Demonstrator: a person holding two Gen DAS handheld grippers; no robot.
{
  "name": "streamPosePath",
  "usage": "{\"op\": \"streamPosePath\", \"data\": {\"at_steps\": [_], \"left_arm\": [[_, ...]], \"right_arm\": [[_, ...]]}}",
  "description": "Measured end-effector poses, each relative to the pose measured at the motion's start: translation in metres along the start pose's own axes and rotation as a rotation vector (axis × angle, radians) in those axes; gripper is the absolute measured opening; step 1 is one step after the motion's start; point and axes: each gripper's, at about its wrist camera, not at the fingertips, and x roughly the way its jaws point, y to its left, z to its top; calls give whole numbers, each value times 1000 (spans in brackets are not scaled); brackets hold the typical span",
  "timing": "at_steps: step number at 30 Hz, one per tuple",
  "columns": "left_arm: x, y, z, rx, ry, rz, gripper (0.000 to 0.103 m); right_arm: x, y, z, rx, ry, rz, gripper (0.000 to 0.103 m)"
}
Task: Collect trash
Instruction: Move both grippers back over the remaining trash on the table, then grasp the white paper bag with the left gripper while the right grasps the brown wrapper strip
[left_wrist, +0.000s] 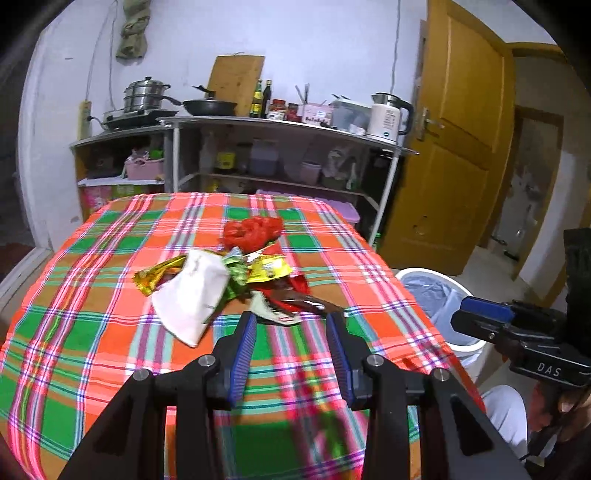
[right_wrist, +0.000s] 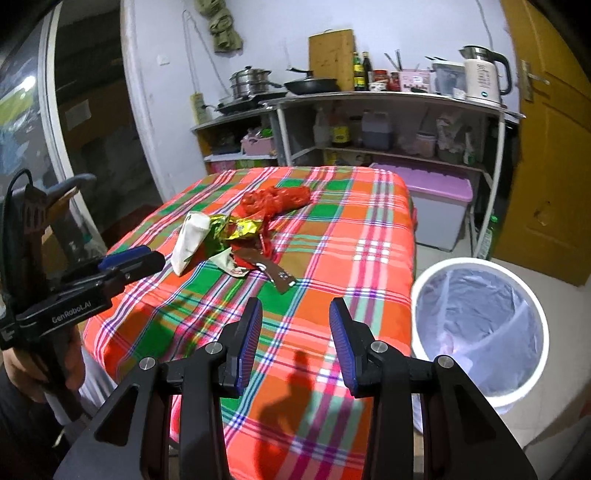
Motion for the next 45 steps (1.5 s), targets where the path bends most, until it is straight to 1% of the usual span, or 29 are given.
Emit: {"op": "streamPosePath", "data": {"at_steps": [7,11,17,25,30,32,34,37,39,40,41,43,45], "left_arm": [[13,34,4,-35,12,55,39],[26,53,8,-32,25,85,48],[49,72,13,-24,55,109,51],[81,78,15,10,123,89,55],[91,79,21,47,135,90,57],[95,79,23,66,141,87,60],[101,80,24,82,149,92,61],[107,80,26,104,167,93,66],[112,80,26,114,179,102,66],[114,80,26,117,186,108,66],[116,81,26,117,193,113,66],[118,82,26,115,205,120,67],[118,82,26,117,201,127,67]], "right_arm": [[29,11,10,-61,41,10,39],[50,14,16,-77,73,18,39],[82,17,22,-97,122,37,39],[116,24,28,-152,178,52,39],[131,25,32,-177,195,53,39],[137,26,33,-189,204,56,39],[144,27,35,-200,214,58,39],[152,28,35,-212,231,67,39],[157,28,34,-214,244,72,39],[157,28,34,-215,246,73,38],[157,28,34,-216,245,73,30],[158,28,34,-214,245,76,19],[157,27,33,-205,243,74,15]]}}
